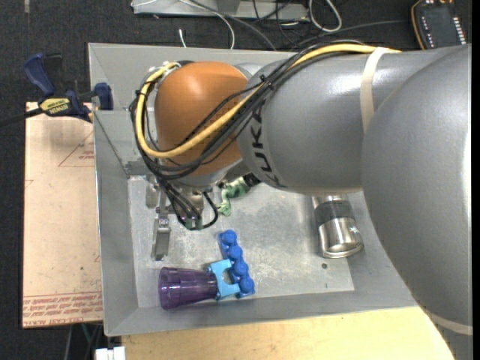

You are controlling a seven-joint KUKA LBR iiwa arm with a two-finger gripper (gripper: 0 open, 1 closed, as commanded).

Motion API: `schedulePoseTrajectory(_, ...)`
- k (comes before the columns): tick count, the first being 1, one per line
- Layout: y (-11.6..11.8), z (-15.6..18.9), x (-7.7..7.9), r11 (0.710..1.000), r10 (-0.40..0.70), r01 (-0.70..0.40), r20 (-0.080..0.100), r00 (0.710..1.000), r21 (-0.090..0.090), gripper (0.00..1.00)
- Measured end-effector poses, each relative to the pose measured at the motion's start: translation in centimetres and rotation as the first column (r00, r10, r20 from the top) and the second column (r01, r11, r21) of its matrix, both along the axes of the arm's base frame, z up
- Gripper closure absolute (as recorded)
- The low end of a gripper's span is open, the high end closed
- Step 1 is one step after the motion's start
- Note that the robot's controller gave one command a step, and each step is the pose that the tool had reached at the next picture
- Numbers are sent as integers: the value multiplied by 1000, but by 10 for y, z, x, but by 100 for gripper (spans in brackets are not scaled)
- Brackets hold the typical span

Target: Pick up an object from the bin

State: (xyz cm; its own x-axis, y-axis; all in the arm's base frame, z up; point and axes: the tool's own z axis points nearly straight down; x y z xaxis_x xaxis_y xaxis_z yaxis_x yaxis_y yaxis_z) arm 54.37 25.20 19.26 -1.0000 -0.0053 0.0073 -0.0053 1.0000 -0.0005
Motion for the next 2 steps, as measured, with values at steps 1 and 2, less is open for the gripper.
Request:
schedulePoseTrajectory(1, -2, 5, 2, 1000, -6, 6, 8, 1000, 2, 0)
schedulePoseTrajectory(2, -78, -99, -38, 980, 197, -197, 13, 980, 7, 0)
